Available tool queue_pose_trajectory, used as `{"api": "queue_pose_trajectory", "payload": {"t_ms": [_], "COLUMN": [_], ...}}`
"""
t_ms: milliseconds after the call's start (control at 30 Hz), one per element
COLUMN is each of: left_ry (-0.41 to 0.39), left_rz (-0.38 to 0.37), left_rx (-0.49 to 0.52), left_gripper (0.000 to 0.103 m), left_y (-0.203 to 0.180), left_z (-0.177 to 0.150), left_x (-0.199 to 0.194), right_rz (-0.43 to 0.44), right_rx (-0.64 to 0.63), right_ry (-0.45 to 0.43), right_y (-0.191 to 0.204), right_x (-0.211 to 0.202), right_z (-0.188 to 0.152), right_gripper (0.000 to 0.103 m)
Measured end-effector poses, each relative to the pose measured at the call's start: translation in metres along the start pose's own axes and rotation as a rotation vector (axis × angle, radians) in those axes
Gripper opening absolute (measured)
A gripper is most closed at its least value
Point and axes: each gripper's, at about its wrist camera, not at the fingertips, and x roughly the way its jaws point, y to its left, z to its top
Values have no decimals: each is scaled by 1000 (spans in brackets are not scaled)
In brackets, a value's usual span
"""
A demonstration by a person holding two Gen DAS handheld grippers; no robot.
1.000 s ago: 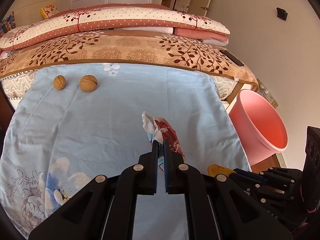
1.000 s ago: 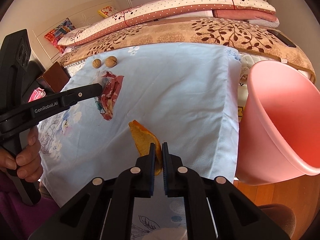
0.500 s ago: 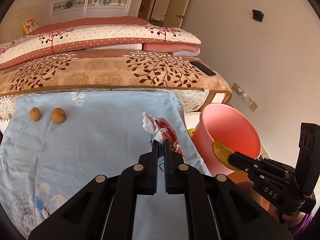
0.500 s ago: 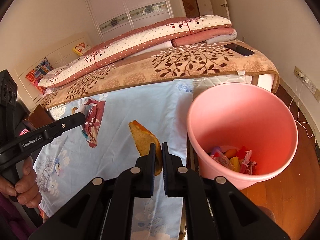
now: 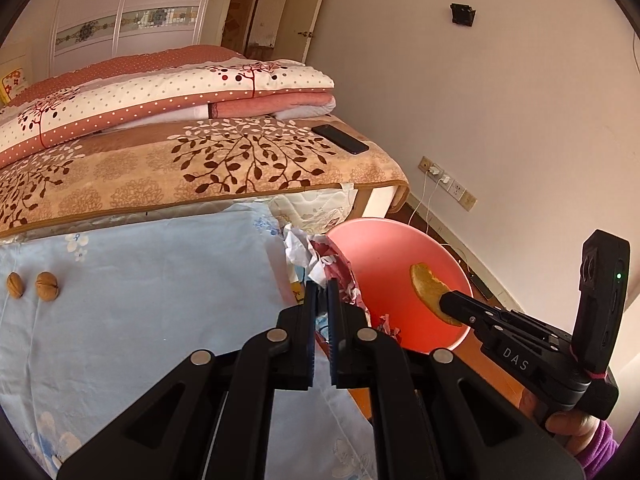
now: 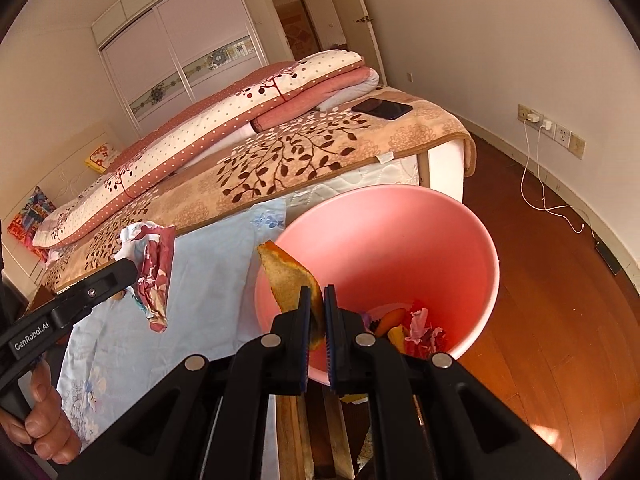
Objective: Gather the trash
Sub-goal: 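Carry orange peel with right tool and striped wrapper with left tool to bin, then open left tool to drop striped wrapper into pink bin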
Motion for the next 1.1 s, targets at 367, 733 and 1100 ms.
{"api": "queue_pose_trajectory", "payload": {"t_ms": [367,733,1100], "left_ry": [29,67,94], "left_rz": [-44,-25,-10], "left_rx": [79,113,123], "left_gripper": [5,5,5], "left_y": [-42,-56,-57], "left_z": [-2,-4,-7], "left_x": [36,69,87], "right_rz": [-74,-103,-122], "right_rx": [40,56,58], "right_ry": [-5,11,33], "right_y": [-29,-40,-43], "right_x": [4,16,30], "right_z": [-3,-5,-7], "right_gripper": [6,6,6]}}
